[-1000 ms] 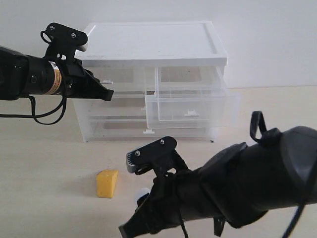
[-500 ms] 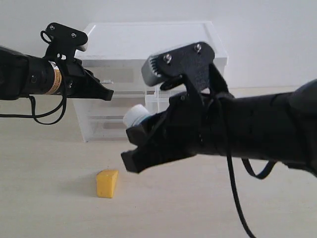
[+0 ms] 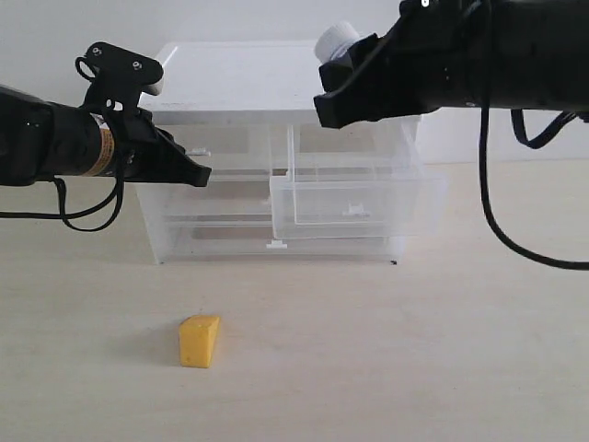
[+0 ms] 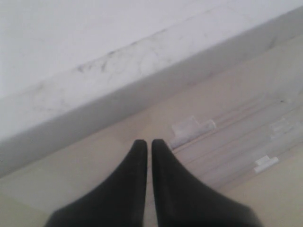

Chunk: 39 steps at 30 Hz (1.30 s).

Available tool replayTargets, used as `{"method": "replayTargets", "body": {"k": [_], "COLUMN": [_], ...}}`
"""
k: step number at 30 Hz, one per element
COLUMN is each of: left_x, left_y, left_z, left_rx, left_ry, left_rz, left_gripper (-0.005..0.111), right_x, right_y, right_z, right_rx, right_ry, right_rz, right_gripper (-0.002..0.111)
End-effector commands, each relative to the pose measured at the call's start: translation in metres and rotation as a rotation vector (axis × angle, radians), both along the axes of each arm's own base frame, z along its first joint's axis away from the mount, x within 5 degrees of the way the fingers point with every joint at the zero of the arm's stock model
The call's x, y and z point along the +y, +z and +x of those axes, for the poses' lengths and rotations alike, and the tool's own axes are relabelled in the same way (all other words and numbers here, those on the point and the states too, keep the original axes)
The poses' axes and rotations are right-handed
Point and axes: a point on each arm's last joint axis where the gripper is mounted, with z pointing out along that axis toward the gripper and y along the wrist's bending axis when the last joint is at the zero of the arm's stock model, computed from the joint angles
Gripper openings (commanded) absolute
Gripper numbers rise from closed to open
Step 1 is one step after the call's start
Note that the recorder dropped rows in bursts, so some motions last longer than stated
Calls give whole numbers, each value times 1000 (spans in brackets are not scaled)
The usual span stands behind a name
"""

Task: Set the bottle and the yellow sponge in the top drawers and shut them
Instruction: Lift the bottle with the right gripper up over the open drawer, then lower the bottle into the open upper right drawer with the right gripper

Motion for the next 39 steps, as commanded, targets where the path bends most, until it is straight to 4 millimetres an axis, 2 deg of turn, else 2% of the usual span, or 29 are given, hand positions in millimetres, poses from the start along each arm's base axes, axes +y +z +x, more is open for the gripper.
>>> {"method": "replayTargets", "body": {"k": [1, 3, 6, 14, 22, 33, 39], "left_x": [-1, -1, -1, -1, -1, -1, -1], "left_y": [1, 1, 1, 1, 1, 0, 0], "left_z": [-1, -1, -1, -1, -1, -1, -1], "left_rx": [4, 4, 4, 4, 4, 6, 6], "left_ry": [-13, -13, -13, -13, -13, -15, -17], "left_rz": [-8, -8, -8, -8, -8, -9, -9], "left_gripper": [4, 4, 4, 4, 4, 4, 4], "right_x": [11, 15, 14, 15, 18, 19, 3], "right_y": [-20, -31, -33, -25, -32, -35, -38], "right_z": [20, 28, 32, 34, 36, 33, 42], "right_rx": [-63, -95, -153, -210, -280, -310, -273], "right_ry": [73, 107, 98, 109, 191, 258, 238], "right_rz": [-217, -322, -390, -429, -570, -649, -663], "right_gripper": [0, 0, 0, 0, 0, 0, 0]}}
